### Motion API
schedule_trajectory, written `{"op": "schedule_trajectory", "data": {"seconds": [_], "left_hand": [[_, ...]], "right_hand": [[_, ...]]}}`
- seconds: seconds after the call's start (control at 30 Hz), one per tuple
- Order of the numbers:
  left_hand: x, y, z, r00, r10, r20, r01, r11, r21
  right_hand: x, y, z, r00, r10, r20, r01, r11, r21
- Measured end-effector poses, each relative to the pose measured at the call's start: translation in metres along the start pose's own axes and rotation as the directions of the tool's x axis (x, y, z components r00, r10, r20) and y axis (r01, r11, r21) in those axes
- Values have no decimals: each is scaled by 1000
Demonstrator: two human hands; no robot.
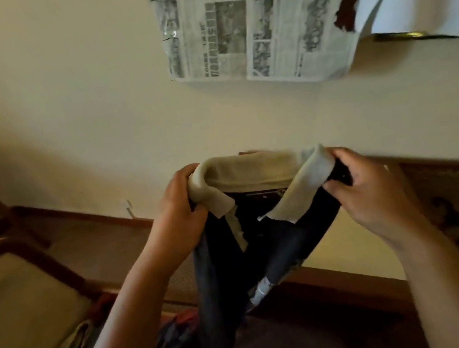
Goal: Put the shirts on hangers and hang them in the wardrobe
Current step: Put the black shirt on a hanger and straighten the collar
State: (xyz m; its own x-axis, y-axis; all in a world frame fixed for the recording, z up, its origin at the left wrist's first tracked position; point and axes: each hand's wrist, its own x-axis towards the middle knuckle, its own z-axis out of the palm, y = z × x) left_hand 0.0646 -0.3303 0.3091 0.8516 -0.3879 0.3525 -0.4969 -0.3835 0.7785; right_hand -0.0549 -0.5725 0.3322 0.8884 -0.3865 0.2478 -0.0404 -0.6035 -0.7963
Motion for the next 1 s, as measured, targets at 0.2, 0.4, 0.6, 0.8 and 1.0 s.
{"op": "schedule_trajectory", "data": {"seconds": [0.2,0.4,0.6,0.8,1.0], "left_hand": [[54,14,93,997,39,59,-46,991,129],[78,-6,150,964,-156,214,90,953,290],[106,-10,156,810,-246,531,401,894,-197],[151,-18,178,877,-54,477,-37,983,179],[183,-55,214,927,-90,365,-6,967,254]], "right_hand": [[25,80,-75,977,2,-213,-70,947,-315],[35,137,-90,968,80,-240,-153,940,-306],[58,159,-117,943,322,-84,-329,941,-79],[79,174,-112,930,277,-241,-330,918,-221],[107,206,-96,904,227,-362,-332,906,-261]]}}
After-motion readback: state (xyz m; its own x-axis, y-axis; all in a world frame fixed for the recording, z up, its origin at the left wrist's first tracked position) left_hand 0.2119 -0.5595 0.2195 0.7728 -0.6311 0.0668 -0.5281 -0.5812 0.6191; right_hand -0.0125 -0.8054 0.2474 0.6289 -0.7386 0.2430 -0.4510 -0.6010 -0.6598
